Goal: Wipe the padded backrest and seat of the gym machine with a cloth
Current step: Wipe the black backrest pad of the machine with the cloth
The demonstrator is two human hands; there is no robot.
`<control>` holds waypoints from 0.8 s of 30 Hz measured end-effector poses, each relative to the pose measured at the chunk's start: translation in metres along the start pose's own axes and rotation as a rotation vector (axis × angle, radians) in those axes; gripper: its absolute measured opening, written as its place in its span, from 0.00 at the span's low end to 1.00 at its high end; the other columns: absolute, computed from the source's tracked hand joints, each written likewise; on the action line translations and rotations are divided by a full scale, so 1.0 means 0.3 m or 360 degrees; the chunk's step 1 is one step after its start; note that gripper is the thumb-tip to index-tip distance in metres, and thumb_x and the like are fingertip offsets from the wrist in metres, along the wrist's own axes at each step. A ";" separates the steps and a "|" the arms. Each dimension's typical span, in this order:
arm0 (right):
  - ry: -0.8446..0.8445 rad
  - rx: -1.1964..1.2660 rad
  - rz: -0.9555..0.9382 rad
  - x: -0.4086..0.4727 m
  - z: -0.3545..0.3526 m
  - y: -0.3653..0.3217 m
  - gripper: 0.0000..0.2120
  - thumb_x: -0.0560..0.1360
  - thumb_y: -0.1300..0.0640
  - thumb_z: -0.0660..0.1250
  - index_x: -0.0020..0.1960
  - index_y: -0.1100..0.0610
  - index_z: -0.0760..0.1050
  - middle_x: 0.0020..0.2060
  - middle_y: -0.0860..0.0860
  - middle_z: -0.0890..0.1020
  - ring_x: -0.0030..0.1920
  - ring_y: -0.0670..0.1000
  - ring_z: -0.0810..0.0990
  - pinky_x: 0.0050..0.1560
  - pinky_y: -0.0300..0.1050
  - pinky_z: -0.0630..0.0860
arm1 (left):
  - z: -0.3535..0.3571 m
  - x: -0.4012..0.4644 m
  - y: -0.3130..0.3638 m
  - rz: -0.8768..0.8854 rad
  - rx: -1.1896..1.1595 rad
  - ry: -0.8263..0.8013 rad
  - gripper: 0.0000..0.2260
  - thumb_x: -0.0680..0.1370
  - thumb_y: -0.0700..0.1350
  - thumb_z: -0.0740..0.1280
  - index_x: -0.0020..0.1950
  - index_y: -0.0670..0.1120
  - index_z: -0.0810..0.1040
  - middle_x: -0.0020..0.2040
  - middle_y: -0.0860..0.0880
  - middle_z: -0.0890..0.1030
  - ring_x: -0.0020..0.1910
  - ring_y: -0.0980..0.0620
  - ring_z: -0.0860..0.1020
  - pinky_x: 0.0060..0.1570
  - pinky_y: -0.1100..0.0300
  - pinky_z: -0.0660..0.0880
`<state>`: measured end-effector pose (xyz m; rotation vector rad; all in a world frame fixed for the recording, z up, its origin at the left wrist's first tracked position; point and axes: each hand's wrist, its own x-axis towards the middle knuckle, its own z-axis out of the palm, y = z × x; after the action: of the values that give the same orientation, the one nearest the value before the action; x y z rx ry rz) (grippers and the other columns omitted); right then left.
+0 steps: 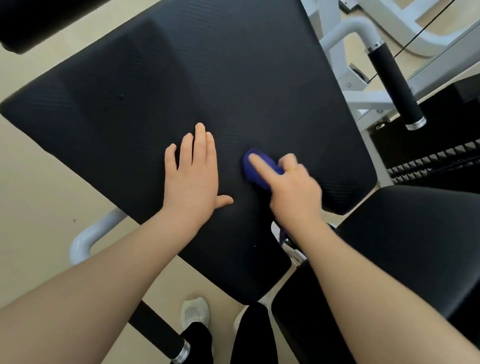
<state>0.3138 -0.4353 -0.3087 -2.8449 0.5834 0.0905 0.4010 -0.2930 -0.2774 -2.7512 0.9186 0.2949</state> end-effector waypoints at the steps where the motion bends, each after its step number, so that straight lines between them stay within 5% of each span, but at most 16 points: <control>1: -0.0017 -0.0014 0.0197 0.030 -0.009 0.048 0.36 0.69 0.64 0.66 0.71 0.39 0.63 0.55 0.58 0.71 0.46 0.61 0.74 0.38 0.51 0.73 | 0.004 0.001 -0.002 0.0008 0.0024 0.0009 0.53 0.67 0.67 0.66 0.74 0.38 0.41 0.77 0.40 0.45 0.75 0.42 0.52 0.71 0.45 0.53; 5: 0.0011 0.0129 0.0795 0.070 -0.030 0.151 0.35 0.72 0.64 0.62 0.72 0.39 0.58 0.59 0.56 0.66 0.50 0.59 0.73 0.42 0.49 0.69 | 0.018 -0.002 -0.012 0.0026 0.0056 0.0074 0.52 0.66 0.69 0.65 0.74 0.38 0.43 0.77 0.39 0.47 0.74 0.42 0.54 0.70 0.46 0.54; 12: -0.0193 0.0358 0.0376 -0.146 0.043 -0.136 0.35 0.72 0.61 0.65 0.73 0.40 0.58 0.56 0.54 0.67 0.49 0.55 0.73 0.41 0.46 0.71 | -0.009 -0.004 -0.005 0.0019 -0.0005 0.0025 0.52 0.67 0.66 0.67 0.74 0.37 0.43 0.76 0.39 0.47 0.74 0.41 0.53 0.70 0.45 0.54; 16: -0.0178 0.0173 0.0098 -0.137 0.033 -0.075 0.33 0.73 0.61 0.63 0.73 0.39 0.59 0.56 0.55 0.70 0.48 0.56 0.74 0.40 0.47 0.71 | -0.010 -0.002 -0.012 0.0048 -0.0013 0.0020 0.52 0.67 0.66 0.67 0.74 0.38 0.43 0.77 0.39 0.46 0.74 0.41 0.52 0.70 0.45 0.54; 21: -0.0061 0.0311 0.0803 -0.088 0.045 0.068 0.36 0.72 0.67 0.62 0.72 0.38 0.60 0.58 0.54 0.67 0.50 0.57 0.73 0.45 0.48 0.71 | 0.013 -0.016 -0.022 0.0092 -0.0140 0.0084 0.50 0.69 0.64 0.67 0.75 0.41 0.43 0.77 0.40 0.43 0.75 0.41 0.49 0.72 0.46 0.50; 24: -0.0074 0.0555 0.0817 -0.152 0.069 -0.043 0.36 0.70 0.66 0.62 0.73 0.41 0.60 0.56 0.54 0.67 0.48 0.54 0.72 0.51 0.48 0.72 | 0.007 -0.041 -0.033 0.0175 -0.0210 0.0099 0.46 0.70 0.62 0.67 0.76 0.42 0.45 0.77 0.40 0.41 0.75 0.41 0.47 0.72 0.45 0.48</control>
<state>0.2769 -0.4013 -0.3211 -2.2955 1.1772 0.1269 0.3970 -0.2778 -0.2747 -2.8486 1.1070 0.3000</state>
